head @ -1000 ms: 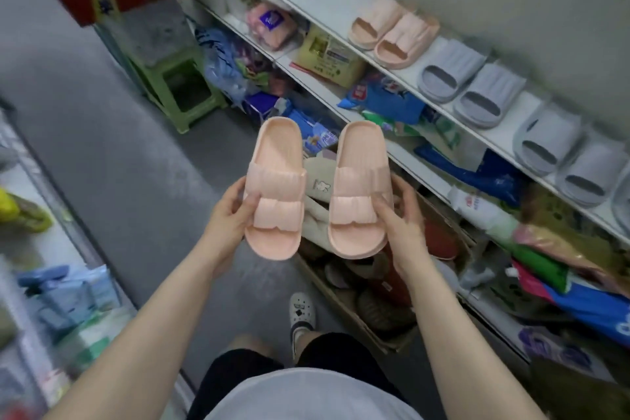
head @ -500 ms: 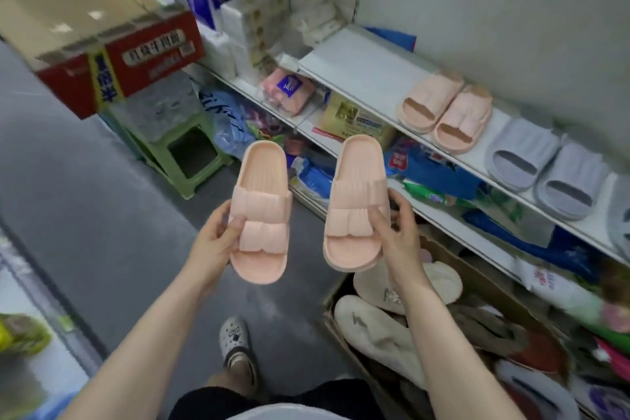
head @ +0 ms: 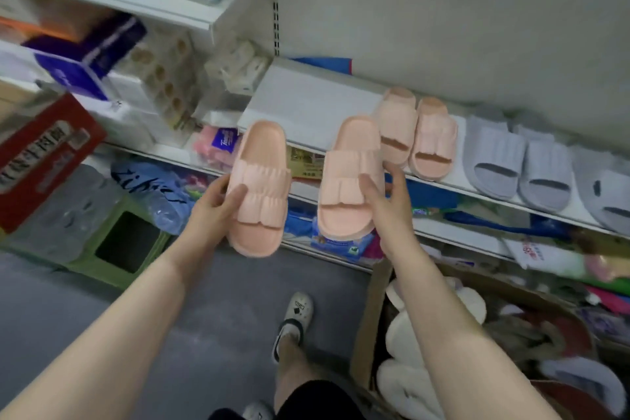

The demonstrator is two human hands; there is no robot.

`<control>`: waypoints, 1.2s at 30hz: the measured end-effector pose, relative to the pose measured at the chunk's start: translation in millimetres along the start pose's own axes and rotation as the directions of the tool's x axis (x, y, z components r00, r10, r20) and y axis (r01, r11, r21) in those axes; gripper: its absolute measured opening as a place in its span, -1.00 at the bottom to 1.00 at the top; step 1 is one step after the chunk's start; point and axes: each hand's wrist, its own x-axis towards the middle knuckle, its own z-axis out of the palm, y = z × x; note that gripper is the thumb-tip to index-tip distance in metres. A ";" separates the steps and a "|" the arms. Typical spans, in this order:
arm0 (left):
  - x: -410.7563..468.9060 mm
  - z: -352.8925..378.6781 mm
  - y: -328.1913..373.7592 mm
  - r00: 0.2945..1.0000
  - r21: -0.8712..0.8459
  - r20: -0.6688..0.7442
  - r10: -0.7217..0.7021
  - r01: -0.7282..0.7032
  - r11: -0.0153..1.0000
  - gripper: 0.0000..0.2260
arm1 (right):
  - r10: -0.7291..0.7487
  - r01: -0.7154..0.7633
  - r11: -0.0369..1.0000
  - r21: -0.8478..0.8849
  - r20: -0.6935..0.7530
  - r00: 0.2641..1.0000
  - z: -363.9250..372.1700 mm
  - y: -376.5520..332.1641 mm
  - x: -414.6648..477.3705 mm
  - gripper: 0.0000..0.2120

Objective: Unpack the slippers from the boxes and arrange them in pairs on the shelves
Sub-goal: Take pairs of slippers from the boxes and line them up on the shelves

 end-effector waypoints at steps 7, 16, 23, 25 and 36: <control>135.2 27.9 34.5 0.997 0.053 0.000 -0.078 0.078 0.996 -0.61 | 0.094 -0.093 0.983 -0.161 0.002 0.996 60.7 -25.2 121.8 -0.47; 239.9 50.1 52.1 0.993 0.200 0.018 -0.120 0.114 0.973 -0.51 | 0.082 -0.066 0.849 -0.524 0.007 0.997 87.6 -27.9 181.7 -0.56; 244.5 46.5 64.1 0.961 0.615 0.138 0.239 -0.272 0.740 -0.40 | -0.233 0.357 0.567 -0.743 0.271 0.934 93.4 -29.2 174.7 -0.33; 237.7 46.1 65.6 0.914 0.681 0.281 0.293 -0.406 0.609 -0.31 | -0.167 0.416 0.464 -0.782 0.384 0.908 94.0 -33.5 178.7 -0.22; 255.2 91.8 74.8 0.852 0.775 0.417 0.316 -0.515 0.366 -0.42 | -0.088 0.401 0.436 -0.806 0.406 0.910 55.8 -44.9 217.9 -0.20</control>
